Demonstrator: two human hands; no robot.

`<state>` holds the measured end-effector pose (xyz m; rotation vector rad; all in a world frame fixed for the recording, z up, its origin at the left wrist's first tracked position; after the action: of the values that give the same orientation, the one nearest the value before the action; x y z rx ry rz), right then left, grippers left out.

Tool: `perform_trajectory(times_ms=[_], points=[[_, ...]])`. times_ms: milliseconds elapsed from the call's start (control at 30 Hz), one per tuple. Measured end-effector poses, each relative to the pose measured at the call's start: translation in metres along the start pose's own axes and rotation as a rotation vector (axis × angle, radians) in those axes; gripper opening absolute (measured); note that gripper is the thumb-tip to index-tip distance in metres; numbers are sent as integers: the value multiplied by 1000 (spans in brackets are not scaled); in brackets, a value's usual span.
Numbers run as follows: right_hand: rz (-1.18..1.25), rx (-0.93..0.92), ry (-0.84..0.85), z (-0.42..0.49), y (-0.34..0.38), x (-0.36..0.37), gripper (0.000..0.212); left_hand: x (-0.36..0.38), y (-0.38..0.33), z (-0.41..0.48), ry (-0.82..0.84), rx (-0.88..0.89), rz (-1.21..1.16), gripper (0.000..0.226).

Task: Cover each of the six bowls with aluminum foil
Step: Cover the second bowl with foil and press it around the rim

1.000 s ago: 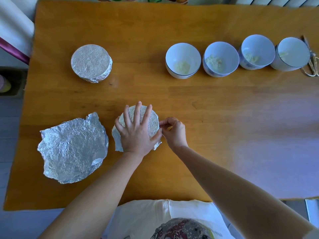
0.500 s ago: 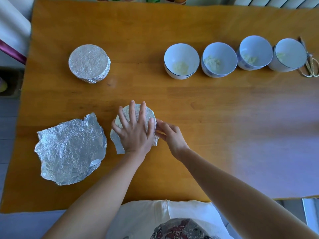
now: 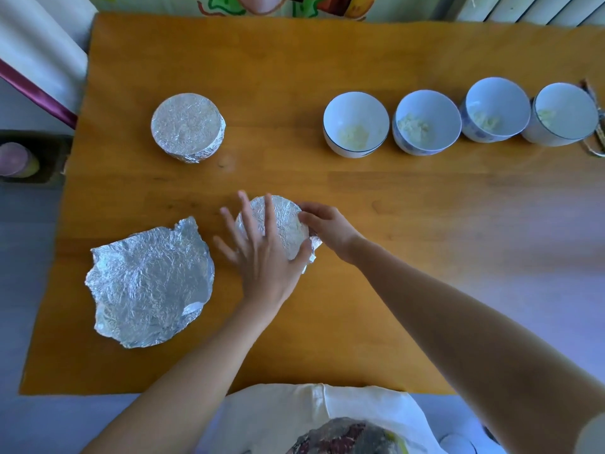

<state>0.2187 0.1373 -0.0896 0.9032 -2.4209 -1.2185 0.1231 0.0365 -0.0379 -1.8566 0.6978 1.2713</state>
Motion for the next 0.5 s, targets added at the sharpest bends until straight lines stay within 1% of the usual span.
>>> perform_trajectory(times_ms=[67, 133, 233, 267, 400, 500], points=[[55, 1, -10, -1, 0, 0, 33, 3, -3, 12, -8, 196, 154, 96], [117, -2, -34, -3, -2, -3, 23, 11, -4, 23, 34, 297, 266, 94], [160, -5, -32, -7, -7, -6, 9, 20, -2, 30, 61, 276, 283, 89], [176, -2, -18, -9, -8, -7, 10, 21, -1, 29, 49, 267, 278, 87], [193, -18, 34, -13, -15, -9, 28, 19, -2, 30, 17, 274, 254, 84], [209, -56, 39, -15, -20, -11, 28, 18, -3, 30, -9, 280, 240, 81]])
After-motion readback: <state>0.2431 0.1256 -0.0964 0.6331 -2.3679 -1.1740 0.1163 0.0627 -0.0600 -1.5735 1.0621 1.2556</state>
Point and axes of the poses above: each hand's wrist, its own z-axis towards the middle knuckle, its own x-axis out of the palm, y = z × x, the point moved 6 cm from there along z, towards the middle knuckle, and after that the axes turned 1 degree about z, right-handed, at the moved point
